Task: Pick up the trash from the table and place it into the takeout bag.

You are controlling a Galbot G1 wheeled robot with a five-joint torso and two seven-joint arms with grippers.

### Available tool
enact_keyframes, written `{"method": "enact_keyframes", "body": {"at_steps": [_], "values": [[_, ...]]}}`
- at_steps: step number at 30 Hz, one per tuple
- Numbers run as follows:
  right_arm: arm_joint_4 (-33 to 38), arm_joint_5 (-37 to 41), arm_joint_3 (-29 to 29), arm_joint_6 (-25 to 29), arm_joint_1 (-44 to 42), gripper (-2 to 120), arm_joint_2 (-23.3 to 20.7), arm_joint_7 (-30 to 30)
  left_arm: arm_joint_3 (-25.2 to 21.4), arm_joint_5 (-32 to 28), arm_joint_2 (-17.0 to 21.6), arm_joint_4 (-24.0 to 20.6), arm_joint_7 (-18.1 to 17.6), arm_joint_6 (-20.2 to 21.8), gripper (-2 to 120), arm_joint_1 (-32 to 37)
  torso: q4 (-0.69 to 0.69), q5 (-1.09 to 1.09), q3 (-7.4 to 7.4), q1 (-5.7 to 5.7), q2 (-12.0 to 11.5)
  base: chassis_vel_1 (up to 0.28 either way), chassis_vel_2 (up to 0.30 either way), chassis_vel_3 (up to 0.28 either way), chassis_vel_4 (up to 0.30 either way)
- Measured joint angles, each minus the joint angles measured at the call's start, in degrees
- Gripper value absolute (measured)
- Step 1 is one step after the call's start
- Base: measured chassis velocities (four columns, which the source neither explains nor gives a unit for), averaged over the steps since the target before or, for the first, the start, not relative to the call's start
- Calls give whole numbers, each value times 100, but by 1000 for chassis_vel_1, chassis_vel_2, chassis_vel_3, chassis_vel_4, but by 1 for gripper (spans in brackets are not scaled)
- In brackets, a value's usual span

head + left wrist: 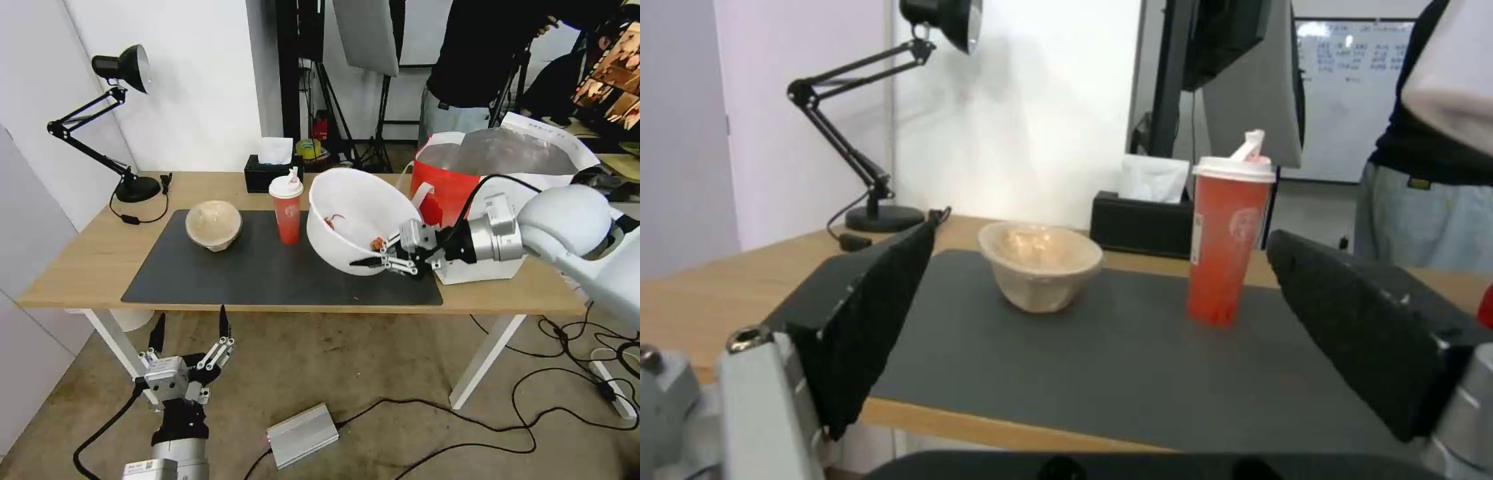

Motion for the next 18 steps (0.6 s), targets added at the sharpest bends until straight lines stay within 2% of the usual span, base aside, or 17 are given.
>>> {"method": "enact_keyframes", "body": {"at_steps": [18], "values": [[-811, 176, -354, -14, 1013, 0, 381, -376, 17, 68, -2, -11, -15, -21, 100, 0, 0, 0, 0, 0, 0, 0, 0, 0, 0]]}}
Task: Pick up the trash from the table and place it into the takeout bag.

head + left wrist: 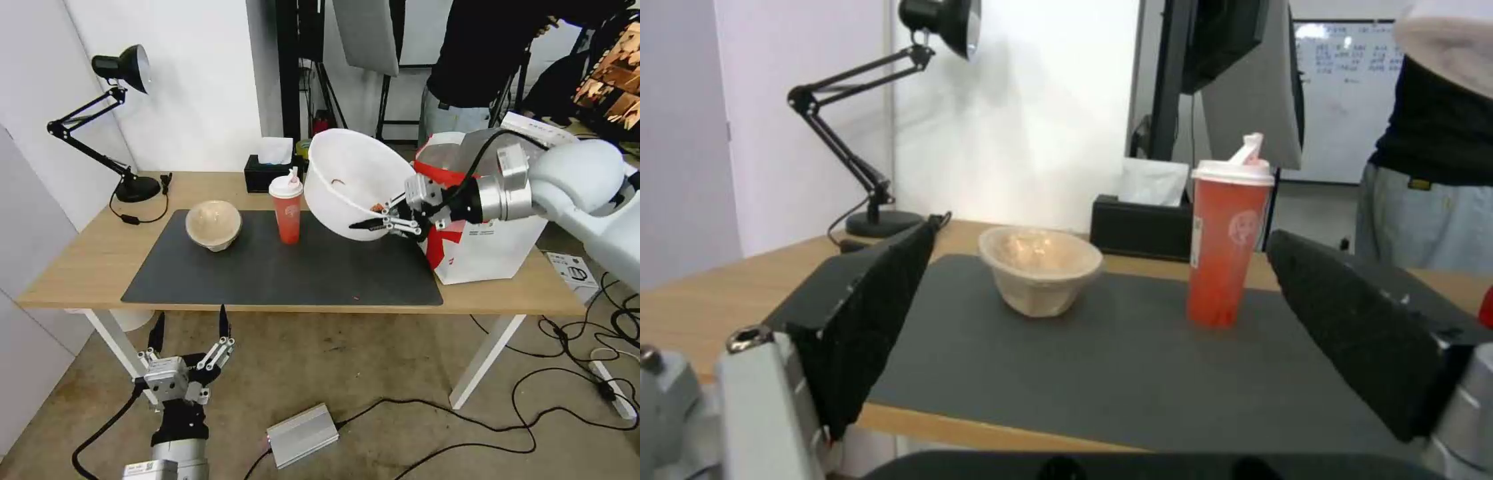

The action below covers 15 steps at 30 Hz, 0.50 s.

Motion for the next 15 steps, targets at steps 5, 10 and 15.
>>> {"method": "enact_keyframes", "body": {"at_steps": [5, 10, 15], "values": [[-278, -1, -35, 1, 136, 0, 118, -20, -4, -1, 0, 7, -5, -2, 100, -5, 0, 0, 0, 0, 0, 0, 0, 0, 0], [-767, -22, -79, 40, 375, 0, 317, -20, -22, -14, 0, 9, -19, -5, 100, -16, 0, 0, 0, 0, 0, 0, 0, 0, 0], [-1055, -93, -147, 106, 531, 0, 438, 4, -23, -24, 0, 26, -24, -4, 100, -32, 0, 1, 0, 0, 0, 0, 0, 0, 0]]}}
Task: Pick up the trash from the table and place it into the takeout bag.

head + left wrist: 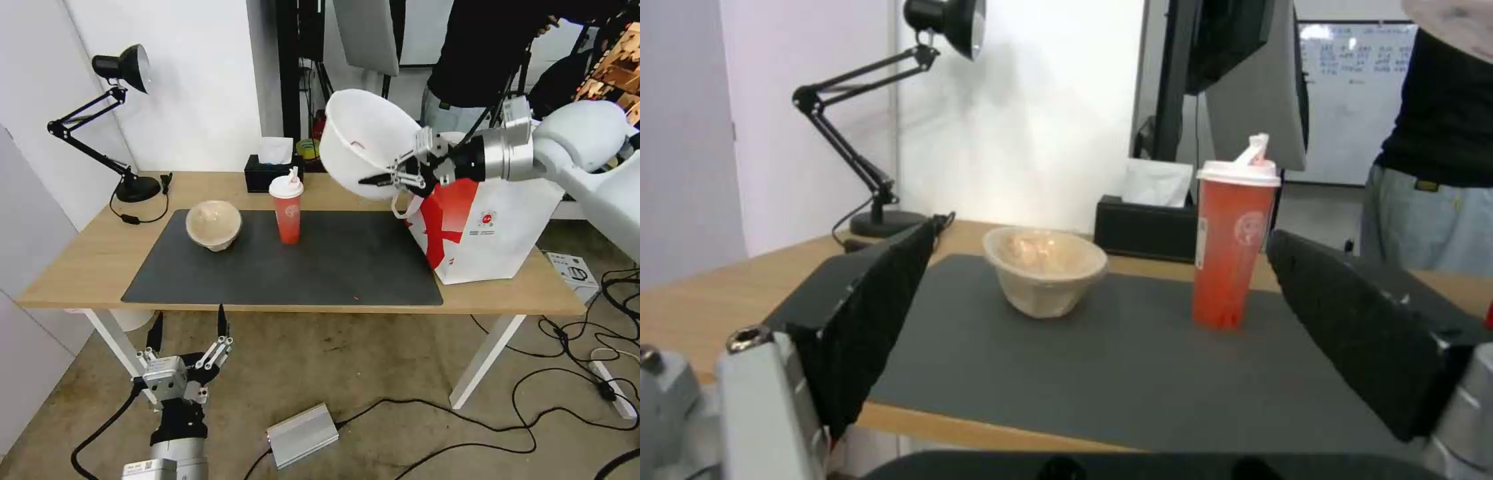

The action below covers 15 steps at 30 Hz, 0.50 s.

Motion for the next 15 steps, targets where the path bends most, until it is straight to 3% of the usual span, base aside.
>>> {"method": "enact_keyframes", "body": {"at_steps": [15], "values": [[-1006, -147, -93, 93, 360, 0, 256, -197, 31, -23, 1, 86, -25, -44, 100, -58, -1, 0, 0, 0, 0, 0, 0, 0, 0]]}}
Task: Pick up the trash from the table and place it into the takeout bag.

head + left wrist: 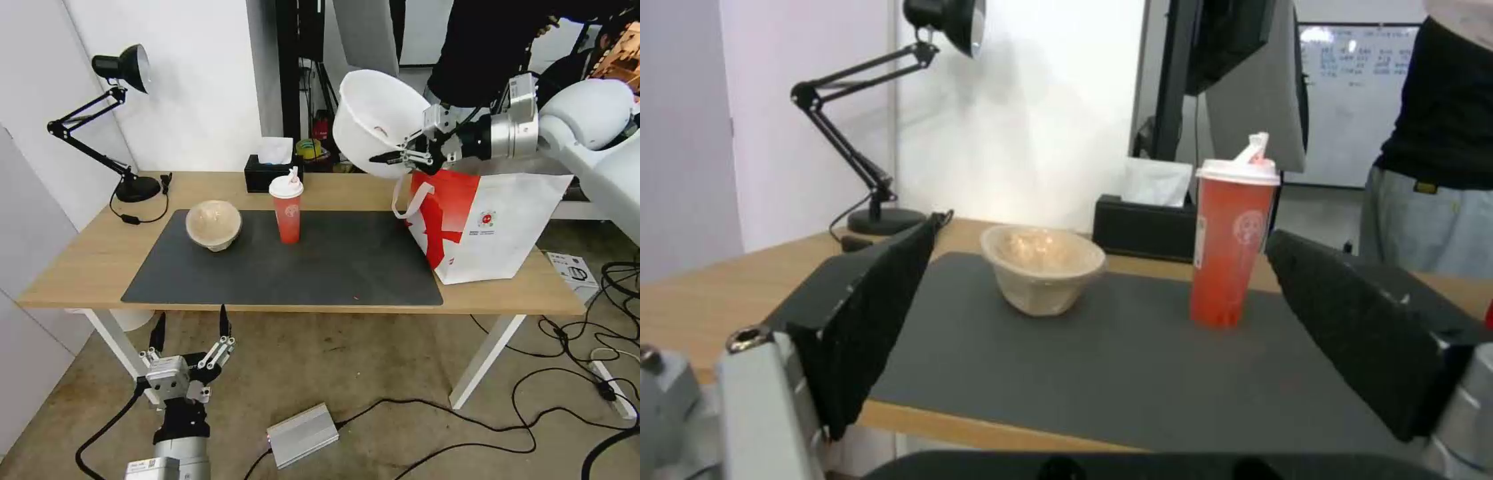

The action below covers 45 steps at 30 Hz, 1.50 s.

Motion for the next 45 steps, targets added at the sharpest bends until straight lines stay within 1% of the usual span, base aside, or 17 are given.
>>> {"method": "enact_keyframes", "body": {"at_steps": [9, 17, 25, 29, 35, 39, 45], "values": [[-692, -53, -34, 123, 261, 0, 125, -166, -10, -6, 2, -6, -7, -29, 100, 23, 0, 0, 0, 0, 0, 0, 0, 0, 0], [-994, -82, -48, 141, 396, 0, 151, -211, -2, -9, 3, -23, -7, -55, 100, 41, 1, 0, 0, 0, 0, 0, 0, 0, 0], [-1148, -165, -43, 144, 414, 0, 11, -224, 35, -23, 4, -57, -2, -60, 100, 70, 0, 0, 0, 0, 0, 0, 0, 0, 0], [-1314, -262, 48, 199, 362, 0, -76, -235, 37, -22, 4, -77, 8, -63, 100, 76, 1, 0, 0, -1, 0, 0, 0, 0, 0], [-1345, -336, 167, 239, 250, 0, -170, -252, 26, -18, 4, -83, 10, -69, 100, 89, 0, 1, 0, -1, 0, 0, 0, 0, 0], [-1399, -357, 279, 248, 145, 0, -191, -251, 20, -22, 4, -83, 9, -69, 100, 94, 1, 0, 0, -1, 0, 0, 0, 0, 0], [-1734, -402, 484, 294, -97, 0, -194, -268, 9, -31, 4, -110, 6, -64, 100, 101, 0, 0, 0, -1, 0, 0, 0, 0, 0]]}}
